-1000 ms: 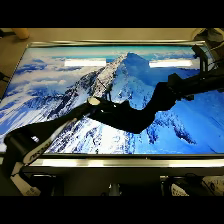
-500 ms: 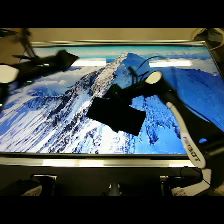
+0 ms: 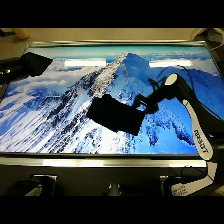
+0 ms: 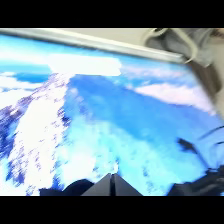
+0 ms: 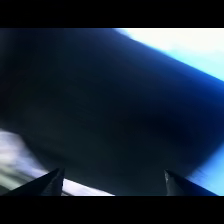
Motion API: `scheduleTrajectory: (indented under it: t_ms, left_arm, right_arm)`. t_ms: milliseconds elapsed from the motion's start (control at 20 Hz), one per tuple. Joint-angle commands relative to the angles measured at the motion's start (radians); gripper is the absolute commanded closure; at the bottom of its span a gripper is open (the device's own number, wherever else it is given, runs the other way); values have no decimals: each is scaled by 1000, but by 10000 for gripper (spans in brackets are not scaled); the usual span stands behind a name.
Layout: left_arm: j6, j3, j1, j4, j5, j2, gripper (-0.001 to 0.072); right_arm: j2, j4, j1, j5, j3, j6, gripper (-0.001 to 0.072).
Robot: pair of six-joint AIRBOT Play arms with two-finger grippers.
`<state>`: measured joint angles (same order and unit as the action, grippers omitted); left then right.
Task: Fold the shirts.
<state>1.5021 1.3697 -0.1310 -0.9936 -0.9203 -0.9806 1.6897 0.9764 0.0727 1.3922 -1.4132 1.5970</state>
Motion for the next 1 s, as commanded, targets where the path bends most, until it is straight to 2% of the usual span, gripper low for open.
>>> scheduleTrajectory:
  t_ms: [0,150,200,250,300,350,450,550,700,950]
  left_arm:
    - [18,-8,-2,-50,-33,9,684]
    - [36,-8,-2,-50,-34,8,684]
    - [36,-8,-1,-50,-34,8,684]
    - [36,-8,-1,-50,-33,8,684]
    - [36,-8,-1,-50,-33,8,684]
    - [36,-8,-1,-51,-33,8,683]
    - [36,-8,-1,-51,-33,7,684]
    - [36,-8,-1,-51,-33,2,684]
    - [36,-8,-1,-50,-33,-16,683]
    - [36,-8,-1,-50,-33,-35,683]
  right_arm:
    - [-28,59,-59,20,165,-14,28]
    - [-11,-98,17,-217,292,-30,22]
    - [2,-123,38,-263,298,-25,46]
    - [11,-171,45,-297,290,-44,230]
    - [10,-220,39,-320,275,-76,567]
    - [5,-262,16,-326,240,-96,692]
    - [1,-311,-75,-273,106,-140,690]
    - [1,-288,-216,-190,-54,-138,692]
    - [0,-150,-467,-45,-196,-60,691]
    - [-9,103,-875,199,-201,-8,691]
